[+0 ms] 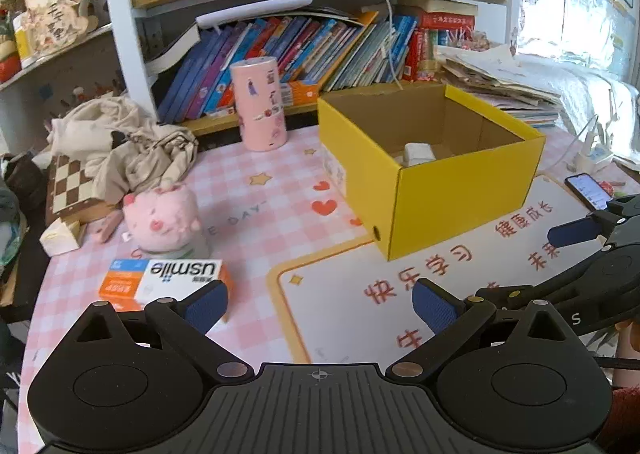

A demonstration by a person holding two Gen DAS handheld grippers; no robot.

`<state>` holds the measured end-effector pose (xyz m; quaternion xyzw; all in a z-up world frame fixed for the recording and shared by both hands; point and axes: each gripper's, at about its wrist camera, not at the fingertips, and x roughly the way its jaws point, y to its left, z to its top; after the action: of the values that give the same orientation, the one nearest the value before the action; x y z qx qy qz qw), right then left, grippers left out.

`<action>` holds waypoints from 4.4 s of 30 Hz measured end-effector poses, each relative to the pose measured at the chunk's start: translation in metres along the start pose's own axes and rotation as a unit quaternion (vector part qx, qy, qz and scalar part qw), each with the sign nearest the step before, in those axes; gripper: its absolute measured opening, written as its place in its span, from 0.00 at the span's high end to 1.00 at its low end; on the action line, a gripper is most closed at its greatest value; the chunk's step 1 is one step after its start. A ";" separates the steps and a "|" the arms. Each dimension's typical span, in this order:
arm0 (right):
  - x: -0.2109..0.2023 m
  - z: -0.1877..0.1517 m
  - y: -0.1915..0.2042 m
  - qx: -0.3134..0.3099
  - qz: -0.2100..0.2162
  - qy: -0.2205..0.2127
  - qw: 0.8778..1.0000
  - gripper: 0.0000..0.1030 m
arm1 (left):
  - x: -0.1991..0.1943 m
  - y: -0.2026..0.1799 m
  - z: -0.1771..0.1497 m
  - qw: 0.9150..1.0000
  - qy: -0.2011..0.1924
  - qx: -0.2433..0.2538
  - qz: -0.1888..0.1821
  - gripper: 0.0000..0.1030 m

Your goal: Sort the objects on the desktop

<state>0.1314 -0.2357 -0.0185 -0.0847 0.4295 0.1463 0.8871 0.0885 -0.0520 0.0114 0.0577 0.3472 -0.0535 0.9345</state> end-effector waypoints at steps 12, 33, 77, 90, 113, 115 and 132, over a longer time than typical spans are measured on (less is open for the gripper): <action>0.000 -0.001 0.039 -0.021 0.010 -0.001 1.000 0.02 | -0.018 0.032 -0.017 1.000 -0.005 -0.016 0.017 0.03; -0.001 0.004 0.097 -0.065 0.019 -0.003 0.998 0.02 | -0.034 0.076 -0.038 0.999 -0.014 -0.044 0.028 0.03; 0.051 0.065 0.119 -0.150 0.054 0.012 0.987 0.02 | 0.015 0.113 -0.034 0.990 0.015 -0.131 0.052 0.02; 0.080 0.110 0.122 -0.147 0.068 -0.004 0.987 0.02 | 0.044 0.127 -0.026 0.983 0.022 -0.164 0.077 0.02; 0.110 0.186 0.163 -0.115 0.187 0.005 0.975 0.02 | 0.120 0.111 -0.006 0.979 0.011 -0.137 0.148 0.02; 0.116 0.188 0.169 -0.118 0.190 0.010 0.975 0.02 | 0.114 0.115 -0.011 0.978 0.011 -0.142 0.152 0.02; 0.154 0.196 0.202 -0.134 0.179 0.027 0.974 0.05 | 0.076 0.150 -0.023 0.966 0.023 -0.174 0.188 0.02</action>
<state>0.2994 0.0381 -0.0236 -0.1287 0.4383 0.3565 0.8150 0.1519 0.0945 -0.0456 -0.0404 0.3556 0.1860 0.9150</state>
